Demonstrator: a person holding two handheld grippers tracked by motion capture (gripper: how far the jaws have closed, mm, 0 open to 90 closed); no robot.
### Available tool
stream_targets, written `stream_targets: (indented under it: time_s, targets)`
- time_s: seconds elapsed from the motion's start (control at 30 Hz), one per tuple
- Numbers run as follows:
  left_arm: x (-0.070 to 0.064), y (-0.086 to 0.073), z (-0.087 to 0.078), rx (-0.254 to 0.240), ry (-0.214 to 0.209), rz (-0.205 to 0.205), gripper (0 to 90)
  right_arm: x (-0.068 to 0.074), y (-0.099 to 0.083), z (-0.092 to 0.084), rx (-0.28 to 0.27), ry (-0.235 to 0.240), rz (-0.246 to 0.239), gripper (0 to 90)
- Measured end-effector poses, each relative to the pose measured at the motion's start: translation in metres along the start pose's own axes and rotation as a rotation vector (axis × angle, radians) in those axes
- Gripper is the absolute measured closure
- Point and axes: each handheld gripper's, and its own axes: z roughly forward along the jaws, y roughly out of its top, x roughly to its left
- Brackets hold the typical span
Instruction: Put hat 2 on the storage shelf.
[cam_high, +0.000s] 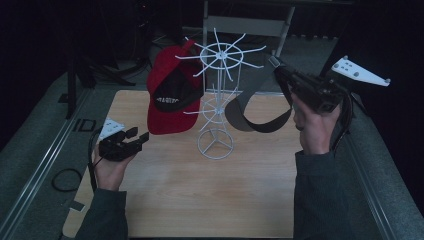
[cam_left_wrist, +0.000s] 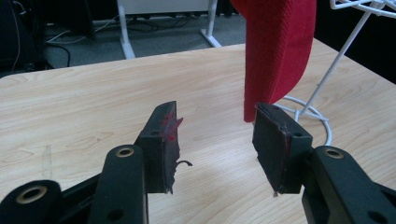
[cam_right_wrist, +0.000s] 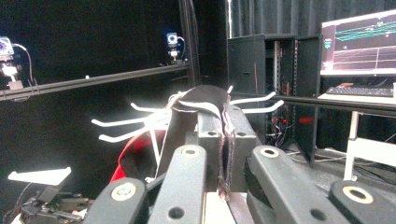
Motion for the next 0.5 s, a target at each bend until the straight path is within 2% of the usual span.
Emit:
stream_targets:
  time_s: [0.5]
  targets:
    - [-0.002, 0.001, 0.0, -0.002, -0.005, 0.002, 51.2, -0.005, 0.0, 0.016, 0.028, -0.007, 0.01, 87.5]
